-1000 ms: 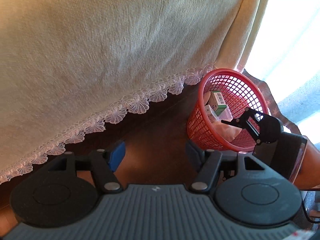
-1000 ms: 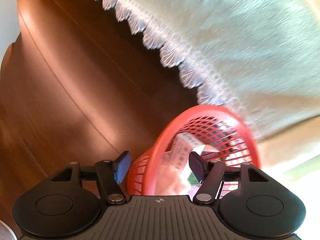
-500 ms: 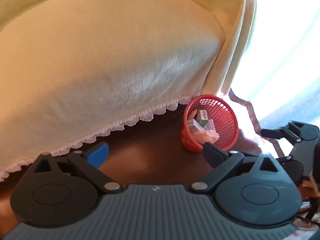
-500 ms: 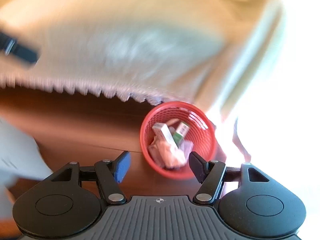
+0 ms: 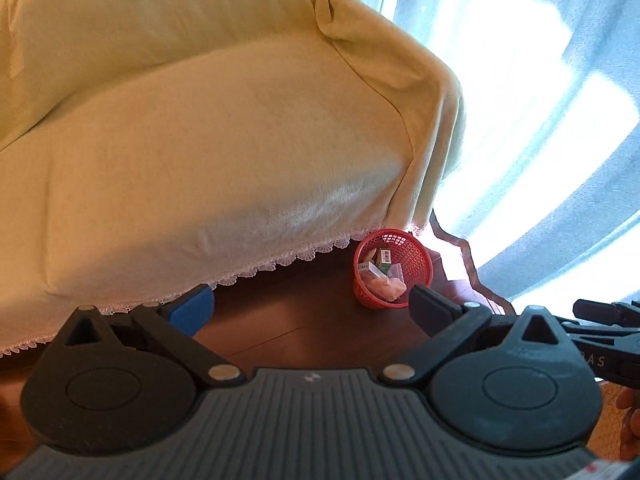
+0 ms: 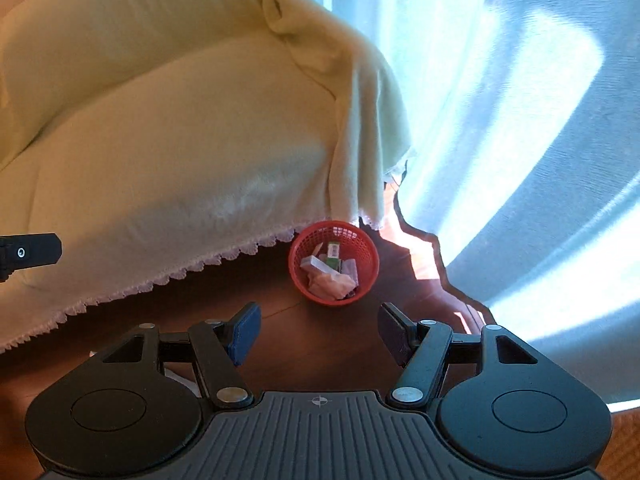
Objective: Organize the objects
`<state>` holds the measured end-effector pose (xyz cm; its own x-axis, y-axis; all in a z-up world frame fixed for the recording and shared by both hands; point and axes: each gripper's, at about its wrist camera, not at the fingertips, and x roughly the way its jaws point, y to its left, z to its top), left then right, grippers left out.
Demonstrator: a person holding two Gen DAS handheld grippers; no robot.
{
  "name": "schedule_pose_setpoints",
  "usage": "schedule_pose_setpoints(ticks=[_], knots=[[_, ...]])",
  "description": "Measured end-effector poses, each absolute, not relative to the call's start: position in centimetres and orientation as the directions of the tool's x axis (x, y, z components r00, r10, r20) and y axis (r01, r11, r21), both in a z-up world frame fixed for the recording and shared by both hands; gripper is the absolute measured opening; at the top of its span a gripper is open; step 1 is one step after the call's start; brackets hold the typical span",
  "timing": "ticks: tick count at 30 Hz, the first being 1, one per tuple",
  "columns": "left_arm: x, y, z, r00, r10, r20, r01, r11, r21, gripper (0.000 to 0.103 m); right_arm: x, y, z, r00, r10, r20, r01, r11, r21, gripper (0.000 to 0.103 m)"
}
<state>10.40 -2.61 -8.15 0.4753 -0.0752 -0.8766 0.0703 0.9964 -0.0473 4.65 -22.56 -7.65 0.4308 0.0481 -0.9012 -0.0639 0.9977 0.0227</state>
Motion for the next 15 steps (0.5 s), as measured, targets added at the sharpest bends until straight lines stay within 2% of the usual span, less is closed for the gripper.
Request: schedule_pose_setpoints(ticks=[7, 15], knots=[[4.9, -1.1, -2.2, 0.495, -0.086, -0.865, 0.101, 0.994, -0.041, 0.102, -0.8, -22.1, -1.1, 0.469, 0.03, -0.883, -0.013, 1.0, 0.028, 0.062], [0.5, -1.1, 0.5, 0.516, -0.067, -0.854, 0.068, 0.997, -0.037, 0.102, -3.8, -22.5, 0.7, 0.466, 0.064, -0.882, -0.052, 0.998, 0.045, 0.062]])
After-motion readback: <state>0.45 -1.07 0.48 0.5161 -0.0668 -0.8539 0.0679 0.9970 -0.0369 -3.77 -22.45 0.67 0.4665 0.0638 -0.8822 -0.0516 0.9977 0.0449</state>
